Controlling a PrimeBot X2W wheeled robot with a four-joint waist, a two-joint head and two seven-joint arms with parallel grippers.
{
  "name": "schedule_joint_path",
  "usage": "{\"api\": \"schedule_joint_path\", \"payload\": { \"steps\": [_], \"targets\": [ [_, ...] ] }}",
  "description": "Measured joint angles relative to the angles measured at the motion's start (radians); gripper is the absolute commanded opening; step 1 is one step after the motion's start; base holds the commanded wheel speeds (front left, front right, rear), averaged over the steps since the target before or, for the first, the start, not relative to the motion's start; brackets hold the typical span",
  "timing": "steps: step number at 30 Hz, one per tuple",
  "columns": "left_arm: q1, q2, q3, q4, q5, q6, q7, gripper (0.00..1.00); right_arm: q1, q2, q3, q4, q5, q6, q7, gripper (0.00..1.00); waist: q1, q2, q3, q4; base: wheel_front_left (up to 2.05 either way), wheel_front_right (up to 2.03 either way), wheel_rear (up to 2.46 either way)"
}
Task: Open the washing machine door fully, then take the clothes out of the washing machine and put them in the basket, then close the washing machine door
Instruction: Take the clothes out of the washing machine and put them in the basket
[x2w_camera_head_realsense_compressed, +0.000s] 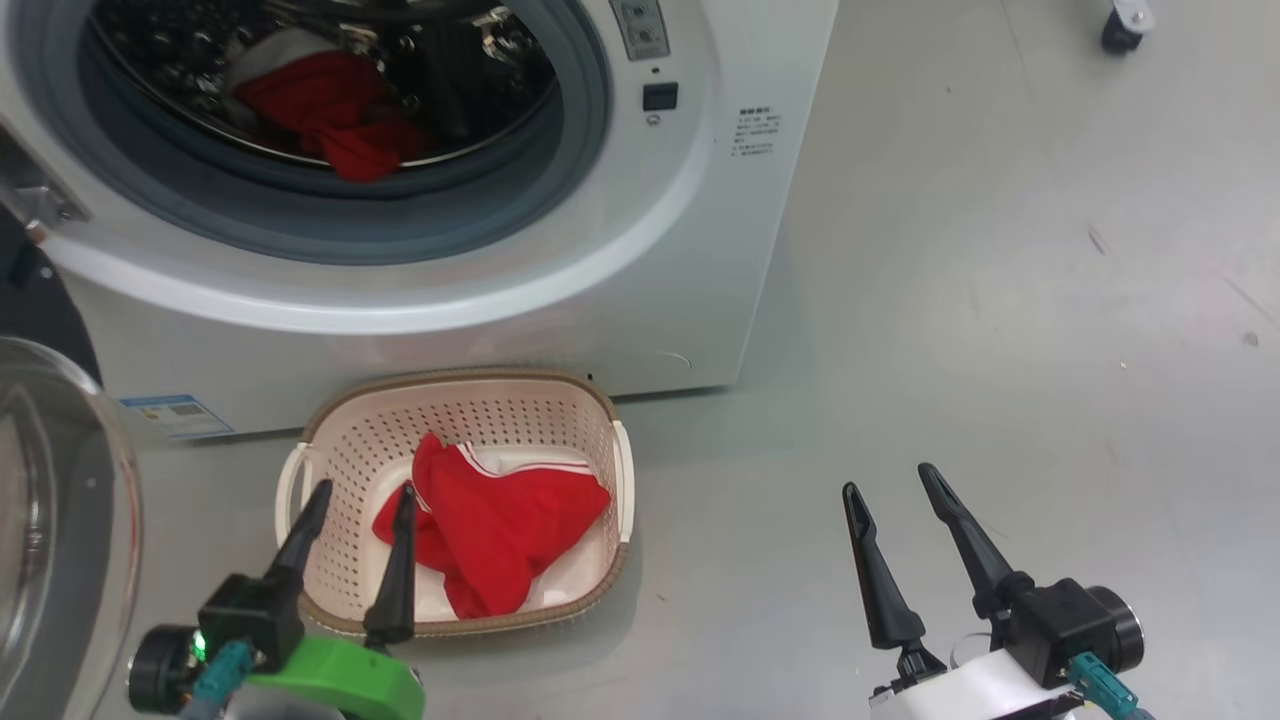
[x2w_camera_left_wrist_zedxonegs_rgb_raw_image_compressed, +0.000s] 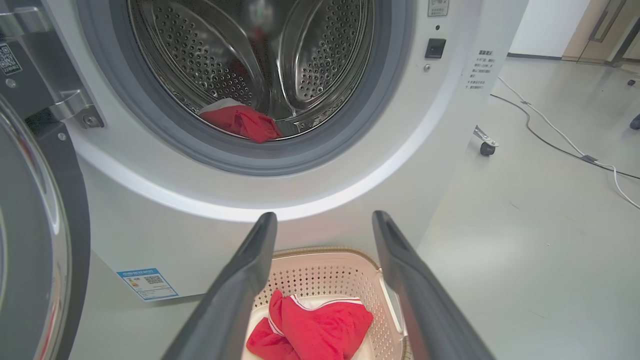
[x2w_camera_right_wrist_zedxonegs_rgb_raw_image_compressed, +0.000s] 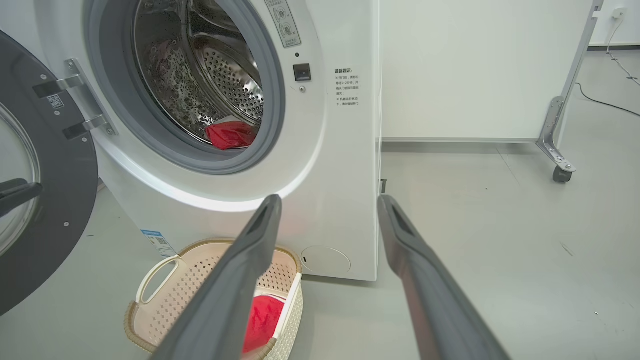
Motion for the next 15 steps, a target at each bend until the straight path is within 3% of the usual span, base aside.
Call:
{"api": "schedule_joint_path", "payload": {
  "steps": [15],
  "targets": [
    [-0.283, 0.049, 0.058, 0.103, -0.033, -0.020, 0.106, 1.00, -0.093, -0.001, 0.060, -0.052, 0.027, 0.000, 0.000, 1.00, 0.0001, 0.0000, 0.176, -0.081, 0.00, 0.00, 0.00]
  ]
}}
